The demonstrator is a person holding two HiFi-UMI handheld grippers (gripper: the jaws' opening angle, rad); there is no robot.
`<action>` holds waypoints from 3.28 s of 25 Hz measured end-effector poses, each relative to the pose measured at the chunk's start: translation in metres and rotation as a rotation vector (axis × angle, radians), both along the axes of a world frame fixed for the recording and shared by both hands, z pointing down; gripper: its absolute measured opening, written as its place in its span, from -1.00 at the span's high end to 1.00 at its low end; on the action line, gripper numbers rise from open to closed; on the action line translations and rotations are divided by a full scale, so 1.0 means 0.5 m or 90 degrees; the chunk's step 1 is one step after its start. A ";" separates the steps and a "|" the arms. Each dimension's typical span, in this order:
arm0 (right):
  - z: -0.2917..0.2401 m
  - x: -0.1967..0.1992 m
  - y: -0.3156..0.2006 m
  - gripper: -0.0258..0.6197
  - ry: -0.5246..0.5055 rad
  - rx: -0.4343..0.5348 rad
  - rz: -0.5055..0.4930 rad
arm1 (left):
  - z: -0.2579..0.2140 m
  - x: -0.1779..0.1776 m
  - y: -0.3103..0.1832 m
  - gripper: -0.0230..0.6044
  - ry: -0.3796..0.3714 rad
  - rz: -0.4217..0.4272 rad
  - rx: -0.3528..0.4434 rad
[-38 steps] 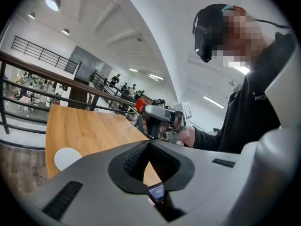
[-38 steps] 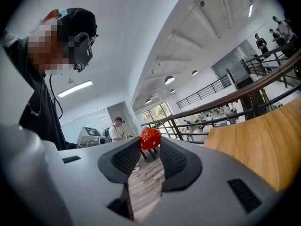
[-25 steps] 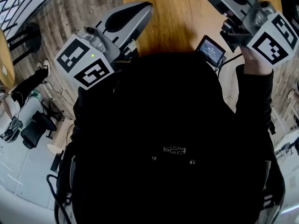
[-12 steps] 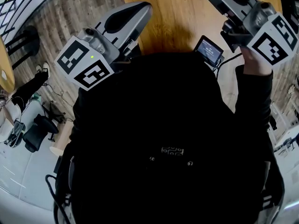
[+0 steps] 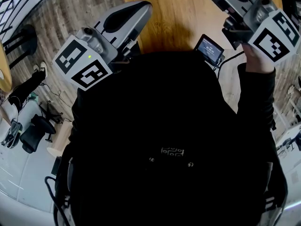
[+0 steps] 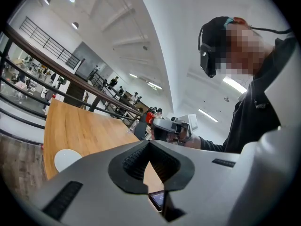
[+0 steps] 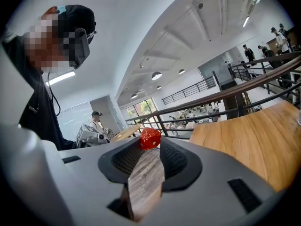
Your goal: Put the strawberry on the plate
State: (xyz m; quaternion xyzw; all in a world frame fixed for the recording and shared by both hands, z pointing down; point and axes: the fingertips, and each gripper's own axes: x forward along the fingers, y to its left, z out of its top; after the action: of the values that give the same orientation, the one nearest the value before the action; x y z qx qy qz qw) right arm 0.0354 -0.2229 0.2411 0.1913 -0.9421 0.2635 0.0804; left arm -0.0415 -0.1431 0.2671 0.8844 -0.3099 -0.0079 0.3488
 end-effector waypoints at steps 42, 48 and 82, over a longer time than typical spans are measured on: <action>0.026 -0.098 0.019 0.50 0.055 -0.001 -0.108 | -0.018 -0.029 0.089 0.93 0.029 -0.064 0.002; 0.052 -0.121 0.014 0.50 0.067 -0.006 -0.117 | -0.004 -0.034 0.101 0.93 0.041 -0.055 0.000; 0.150 -0.137 -0.040 0.50 0.095 -0.045 -0.139 | 0.011 -0.011 0.131 0.93 0.049 -0.011 -0.009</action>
State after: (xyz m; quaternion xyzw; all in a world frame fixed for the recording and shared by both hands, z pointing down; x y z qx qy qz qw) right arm -0.0333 -0.2430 0.3162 0.1038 -0.9387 0.2715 0.1852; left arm -0.0470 -0.0776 0.2728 0.8782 -0.3039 -0.0425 0.3669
